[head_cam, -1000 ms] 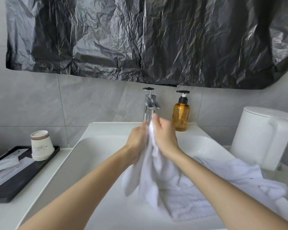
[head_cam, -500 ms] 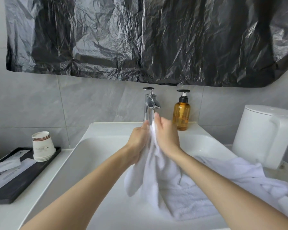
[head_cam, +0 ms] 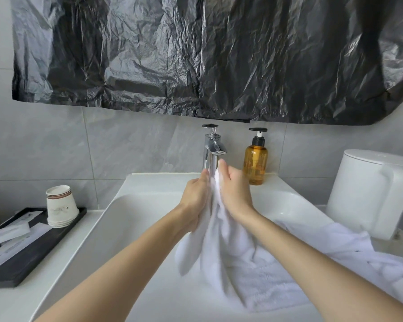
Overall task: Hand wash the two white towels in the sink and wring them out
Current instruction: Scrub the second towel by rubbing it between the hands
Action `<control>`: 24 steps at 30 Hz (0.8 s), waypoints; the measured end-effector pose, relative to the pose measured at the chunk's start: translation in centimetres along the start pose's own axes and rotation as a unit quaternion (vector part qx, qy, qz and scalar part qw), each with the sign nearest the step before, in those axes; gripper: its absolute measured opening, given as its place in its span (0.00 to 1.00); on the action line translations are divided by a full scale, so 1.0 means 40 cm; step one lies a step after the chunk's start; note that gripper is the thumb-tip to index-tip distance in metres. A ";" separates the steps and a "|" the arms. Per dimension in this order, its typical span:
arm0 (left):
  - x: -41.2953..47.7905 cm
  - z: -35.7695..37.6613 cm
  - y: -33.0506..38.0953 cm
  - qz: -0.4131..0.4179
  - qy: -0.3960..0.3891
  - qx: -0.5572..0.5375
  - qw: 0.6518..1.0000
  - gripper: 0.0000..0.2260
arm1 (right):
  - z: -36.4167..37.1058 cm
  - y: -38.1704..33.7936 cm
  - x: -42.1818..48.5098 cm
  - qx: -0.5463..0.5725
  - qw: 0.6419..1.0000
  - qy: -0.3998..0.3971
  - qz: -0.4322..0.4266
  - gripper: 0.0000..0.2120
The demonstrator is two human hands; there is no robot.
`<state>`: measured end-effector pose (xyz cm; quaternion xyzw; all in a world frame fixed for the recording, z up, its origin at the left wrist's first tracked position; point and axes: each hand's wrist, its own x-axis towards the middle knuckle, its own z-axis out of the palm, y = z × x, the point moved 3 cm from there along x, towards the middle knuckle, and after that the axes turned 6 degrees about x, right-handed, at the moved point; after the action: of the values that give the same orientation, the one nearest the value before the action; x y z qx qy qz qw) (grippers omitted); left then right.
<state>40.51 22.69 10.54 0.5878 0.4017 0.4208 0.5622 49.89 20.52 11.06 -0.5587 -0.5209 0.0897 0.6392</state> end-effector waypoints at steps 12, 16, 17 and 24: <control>0.019 -0.006 -0.013 -0.023 0.003 0.006 1.000 0.21 | 0.013 -0.002 -0.045 -0.018 0.998 -0.045 -0.050 0.24; 0.017 0.004 -0.013 -0.017 -0.004 -0.009 1.000 0.22 | -0.004 0.008 0.007 -0.015 1.000 0.018 0.005 0.25; 0.018 0.004 -0.014 -0.014 -0.004 -0.010 1.000 0.22 | -0.003 0.003 -0.003 -0.019 1.000 0.013 -0.019 0.25; 0.020 0.008 -0.016 -0.024 -0.009 -0.022 0.999 0.23 | -0.008 0.009 0.018 -0.006 1.000 -0.019 0.006 0.24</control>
<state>41.06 23.37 9.94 0.5694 0.4015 0.4101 0.5885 50.62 20.96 11.22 -0.5638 -0.5306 0.1008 0.6249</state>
